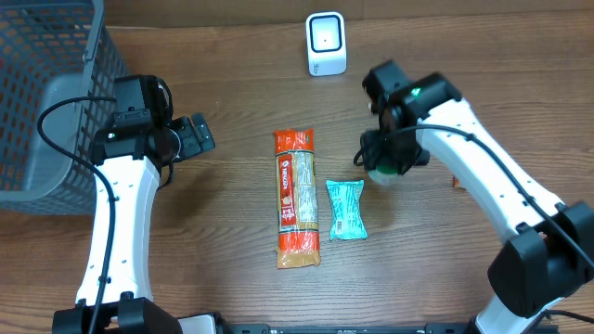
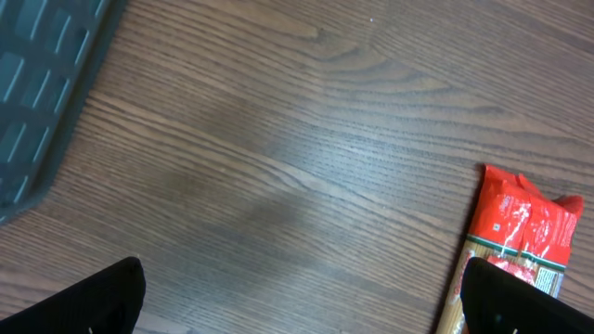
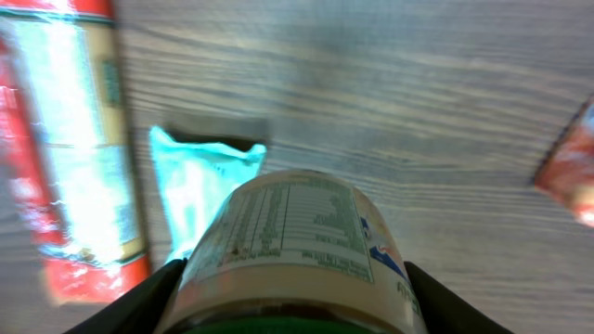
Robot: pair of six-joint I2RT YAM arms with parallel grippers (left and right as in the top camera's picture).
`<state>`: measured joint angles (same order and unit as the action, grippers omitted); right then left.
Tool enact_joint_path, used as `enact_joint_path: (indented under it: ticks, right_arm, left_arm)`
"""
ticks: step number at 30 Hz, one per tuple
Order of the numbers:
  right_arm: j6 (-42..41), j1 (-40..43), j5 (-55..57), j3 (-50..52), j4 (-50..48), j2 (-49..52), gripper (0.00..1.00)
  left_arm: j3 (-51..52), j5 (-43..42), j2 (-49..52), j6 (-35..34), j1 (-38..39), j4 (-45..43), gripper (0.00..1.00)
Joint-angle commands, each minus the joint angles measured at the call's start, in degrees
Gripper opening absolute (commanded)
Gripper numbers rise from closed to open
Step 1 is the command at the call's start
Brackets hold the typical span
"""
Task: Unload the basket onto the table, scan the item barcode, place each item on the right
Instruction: 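Lift the jar and carry it up toward the white barcode scanner, then hold the jar's label in front of the white scanner with the right gripper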
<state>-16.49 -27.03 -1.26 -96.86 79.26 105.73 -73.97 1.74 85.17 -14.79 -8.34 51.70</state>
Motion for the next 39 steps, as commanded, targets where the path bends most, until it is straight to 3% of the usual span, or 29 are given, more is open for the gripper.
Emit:
enact_joint_path:
  ticks: [1,6,12,21,28,39]
  right_arm:
    - [0.2,0.1,-0.5,-10.3,3.9,-0.2,0.36]
    - [0.2,0.2,-1.6,-22.3,11.7,2.9,0.35]
    - [0.2,0.2,-1.6,-23.5,10.8,8.8,0.37]
    - [0.5,0.1,-0.9,-23.5,-10.0,17.6,0.36]
    - [0.9,0.1,8.5,-23.3,-27.6,18.2,0.36]
    - [3.7,0.1,13.6,-23.2,-49.6,20.1,0.36]
  left_arm:
    - [-0.3,-0.2,0.0,0.7,0.1,0.0,1.00]
    - [-0.3,-0.2,0.0,0.7,0.1,0.0,1.00]
    - [-0.3,-0.2,0.0,0.7,0.1,0.0,1.00]
    - [-0.3,-0.2,0.0,0.7,0.1,0.0,1.00]
    - [-0.3,-0.2,0.0,0.7,0.1,0.0,1.00]
    - [-0.3,-0.2,0.0,0.7,0.1,0.0,1.00]
